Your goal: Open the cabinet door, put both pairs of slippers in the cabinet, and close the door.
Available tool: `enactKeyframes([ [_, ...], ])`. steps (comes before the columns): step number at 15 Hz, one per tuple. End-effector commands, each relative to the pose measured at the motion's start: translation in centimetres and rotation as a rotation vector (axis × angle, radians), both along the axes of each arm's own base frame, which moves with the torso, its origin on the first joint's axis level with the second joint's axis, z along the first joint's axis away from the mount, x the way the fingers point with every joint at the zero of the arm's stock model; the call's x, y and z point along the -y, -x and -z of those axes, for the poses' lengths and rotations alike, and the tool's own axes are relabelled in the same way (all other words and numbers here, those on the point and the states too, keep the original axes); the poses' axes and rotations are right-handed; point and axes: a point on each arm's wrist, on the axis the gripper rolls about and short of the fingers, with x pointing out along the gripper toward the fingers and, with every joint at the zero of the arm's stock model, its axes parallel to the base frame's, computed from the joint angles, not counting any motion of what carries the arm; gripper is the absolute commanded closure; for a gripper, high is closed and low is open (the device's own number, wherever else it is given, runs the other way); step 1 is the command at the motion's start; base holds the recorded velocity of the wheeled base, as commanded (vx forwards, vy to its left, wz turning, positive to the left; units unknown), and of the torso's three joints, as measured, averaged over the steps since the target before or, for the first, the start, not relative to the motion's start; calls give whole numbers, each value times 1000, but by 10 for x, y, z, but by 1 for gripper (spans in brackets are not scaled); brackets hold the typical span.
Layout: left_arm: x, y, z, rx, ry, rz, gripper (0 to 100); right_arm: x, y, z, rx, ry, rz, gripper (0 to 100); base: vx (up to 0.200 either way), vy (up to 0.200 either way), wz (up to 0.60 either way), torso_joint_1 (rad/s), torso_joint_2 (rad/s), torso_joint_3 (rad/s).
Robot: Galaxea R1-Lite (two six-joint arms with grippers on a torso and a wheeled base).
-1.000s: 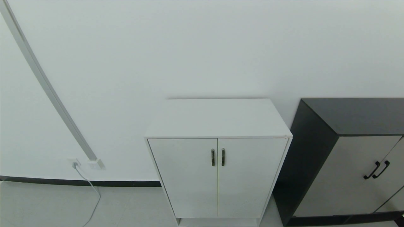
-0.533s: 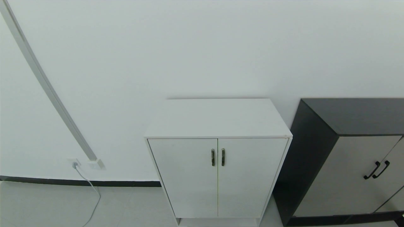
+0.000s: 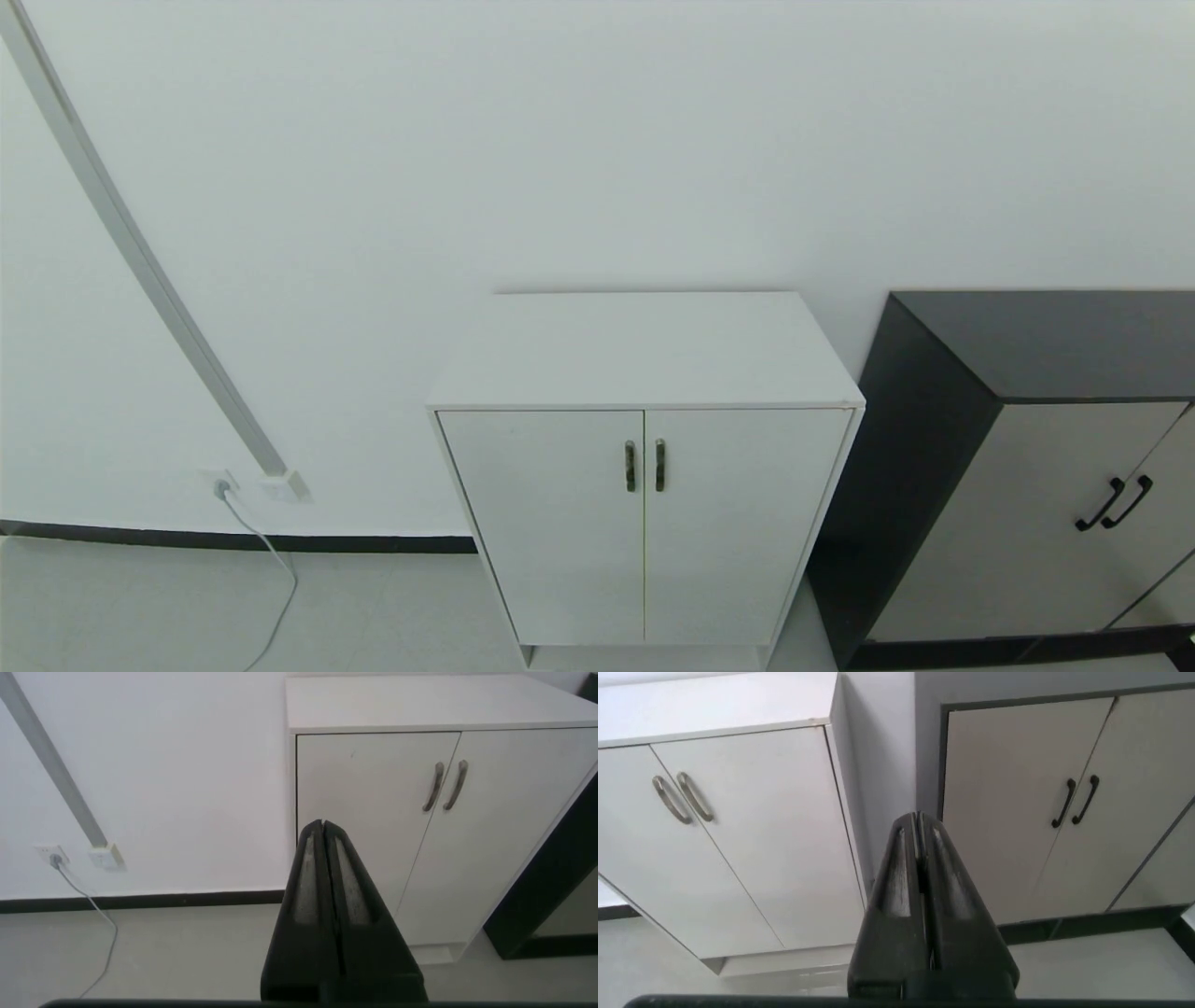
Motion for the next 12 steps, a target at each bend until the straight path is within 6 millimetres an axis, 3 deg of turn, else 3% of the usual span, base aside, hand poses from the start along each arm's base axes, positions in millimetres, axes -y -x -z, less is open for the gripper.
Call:
enactKeyframes([
  [1, 0, 0, 0, -1, -1, -1, 100, 0, 0, 0, 1, 0, 2, 100, 0, 0, 0, 0, 0, 0],
  [12, 0, 0, 0, -1, -1, 0, 100, 0, 0, 0, 1, 3, -6, 100, 0, 0, 0, 0, 0, 0],
])
